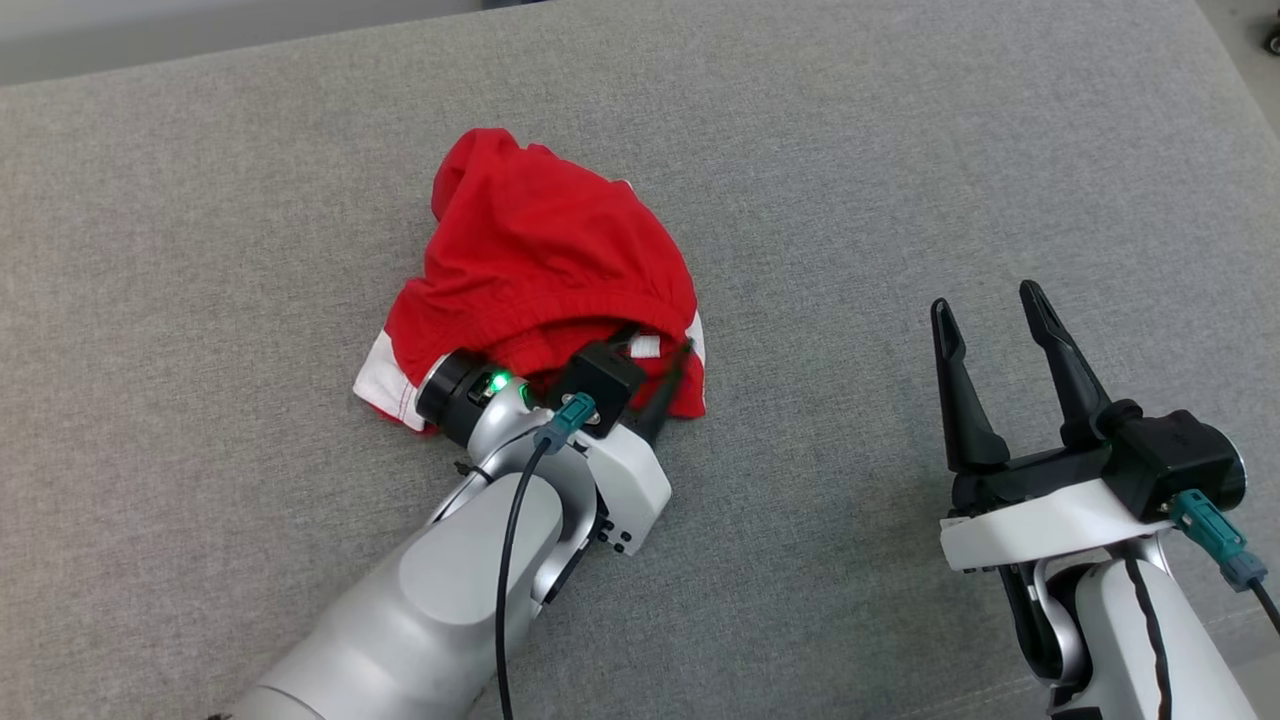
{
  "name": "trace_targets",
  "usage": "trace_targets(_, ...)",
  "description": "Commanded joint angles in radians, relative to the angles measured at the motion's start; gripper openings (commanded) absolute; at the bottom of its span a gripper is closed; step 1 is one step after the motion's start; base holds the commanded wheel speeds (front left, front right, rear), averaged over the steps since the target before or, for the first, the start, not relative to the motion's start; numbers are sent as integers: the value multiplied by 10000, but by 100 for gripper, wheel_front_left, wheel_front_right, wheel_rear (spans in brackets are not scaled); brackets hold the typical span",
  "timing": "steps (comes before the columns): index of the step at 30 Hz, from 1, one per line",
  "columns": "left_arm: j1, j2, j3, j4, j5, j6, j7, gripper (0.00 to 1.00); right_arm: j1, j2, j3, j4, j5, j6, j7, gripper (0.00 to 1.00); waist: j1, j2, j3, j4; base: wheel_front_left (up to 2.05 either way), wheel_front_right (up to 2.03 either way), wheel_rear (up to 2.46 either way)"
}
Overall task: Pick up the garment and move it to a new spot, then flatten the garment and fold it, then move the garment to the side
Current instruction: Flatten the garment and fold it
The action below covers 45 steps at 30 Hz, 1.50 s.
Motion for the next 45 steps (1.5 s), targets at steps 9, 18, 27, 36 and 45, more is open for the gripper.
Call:
trace_targets(9,-331,50,850,-434,-305,-80,-55,0,67,-64,-138,45,86,1,-51,100,0,0,-319,196,0,0,0)
trace_targets(18,-597,43,2422,-2315,-1300,-913,-56,0,346,-64,-145,209,182,1,-51,100,0,0,-1254,369,0,0,0)
trace_targets(27,-1673,40,2164,-3380,-2771,-911,578,0,703,-66,-60,431,189,1,-51,100,0,0,-2178,226,0,0,0)
trace_targets(36,-2348,64,1439,-5342,-3124,994,1593,0,1050,-63,-211,393,108,1,-51,100,0,0,-2532,5,0,0,0)
trace_targets(45,-375,383,1779,-2903,-4251,1126,1653,0,826,-61,-163,222,197,1,-51,100,0,0,-2140,-16,0,0,0)
